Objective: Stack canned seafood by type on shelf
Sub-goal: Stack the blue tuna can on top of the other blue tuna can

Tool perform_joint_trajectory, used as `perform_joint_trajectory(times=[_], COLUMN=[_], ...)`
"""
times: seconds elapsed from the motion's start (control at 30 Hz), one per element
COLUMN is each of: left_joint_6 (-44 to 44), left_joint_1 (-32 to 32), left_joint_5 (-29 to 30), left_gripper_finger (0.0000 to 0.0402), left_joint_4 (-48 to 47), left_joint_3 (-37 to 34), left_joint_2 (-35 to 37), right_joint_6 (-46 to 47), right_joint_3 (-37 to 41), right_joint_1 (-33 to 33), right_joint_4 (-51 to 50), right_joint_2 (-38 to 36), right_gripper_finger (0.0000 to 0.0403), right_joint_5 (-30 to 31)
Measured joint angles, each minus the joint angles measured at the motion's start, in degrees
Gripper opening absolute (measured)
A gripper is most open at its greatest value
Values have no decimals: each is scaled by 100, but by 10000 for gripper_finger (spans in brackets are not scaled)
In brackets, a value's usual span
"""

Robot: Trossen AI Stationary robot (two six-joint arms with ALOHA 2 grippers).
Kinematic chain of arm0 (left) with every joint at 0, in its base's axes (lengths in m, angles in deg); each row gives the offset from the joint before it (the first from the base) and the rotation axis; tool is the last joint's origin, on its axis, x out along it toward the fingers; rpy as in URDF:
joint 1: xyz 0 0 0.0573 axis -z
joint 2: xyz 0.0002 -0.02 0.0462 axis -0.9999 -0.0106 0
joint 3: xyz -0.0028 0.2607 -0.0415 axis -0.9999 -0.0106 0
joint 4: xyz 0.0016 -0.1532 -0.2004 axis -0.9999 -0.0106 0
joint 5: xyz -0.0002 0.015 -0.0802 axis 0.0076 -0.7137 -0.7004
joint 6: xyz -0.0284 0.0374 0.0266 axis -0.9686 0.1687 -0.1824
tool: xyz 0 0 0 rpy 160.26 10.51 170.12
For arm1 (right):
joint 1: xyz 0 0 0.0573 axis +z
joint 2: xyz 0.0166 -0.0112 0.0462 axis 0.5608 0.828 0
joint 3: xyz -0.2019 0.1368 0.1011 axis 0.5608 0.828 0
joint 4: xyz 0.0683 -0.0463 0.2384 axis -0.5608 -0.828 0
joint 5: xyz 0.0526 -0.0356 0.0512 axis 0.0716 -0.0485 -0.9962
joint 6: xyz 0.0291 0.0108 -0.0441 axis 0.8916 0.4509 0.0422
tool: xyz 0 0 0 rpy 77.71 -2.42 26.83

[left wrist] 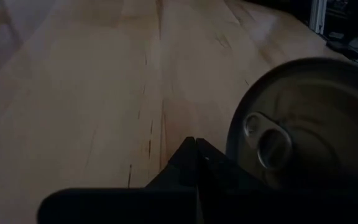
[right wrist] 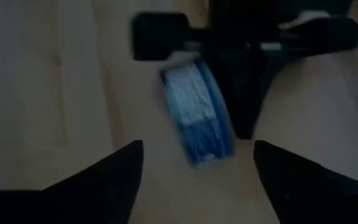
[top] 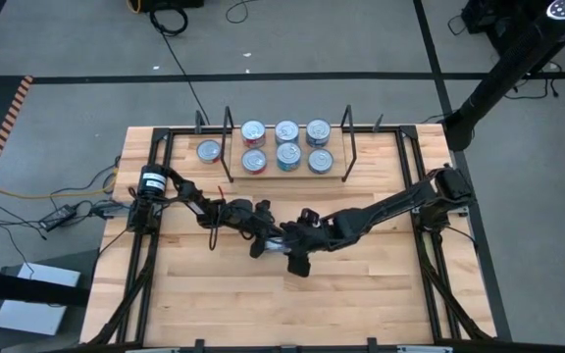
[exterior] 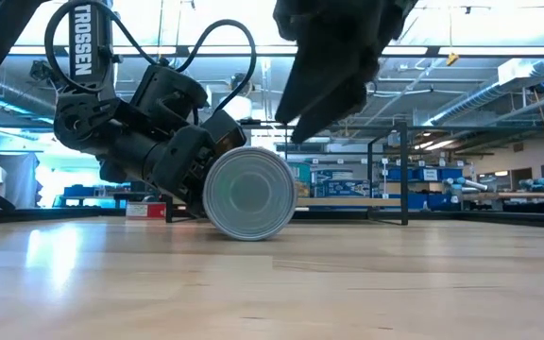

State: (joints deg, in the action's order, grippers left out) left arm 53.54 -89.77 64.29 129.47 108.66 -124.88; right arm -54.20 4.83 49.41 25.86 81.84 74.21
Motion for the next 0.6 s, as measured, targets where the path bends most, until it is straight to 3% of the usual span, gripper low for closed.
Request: perform_joint_trajectory(times=[0.23,0.6], left_joint_6=[-12,-39], left_joint_1=[-5,-9], left_joint_5=[2,-22], left_gripper_finger=[1,1], left_joint_4=[7,39], left_joint_3=[-9,-9], left_joint_2=[0,-4], right_joint_6=[-213,-675], right_joint_3=[9,9], right_joint_1=[9,-99], right_joint_4=[421,742], right_joint_2=[273,343], right_gripper_finger=[341,316], right_joint_5=[112,35])
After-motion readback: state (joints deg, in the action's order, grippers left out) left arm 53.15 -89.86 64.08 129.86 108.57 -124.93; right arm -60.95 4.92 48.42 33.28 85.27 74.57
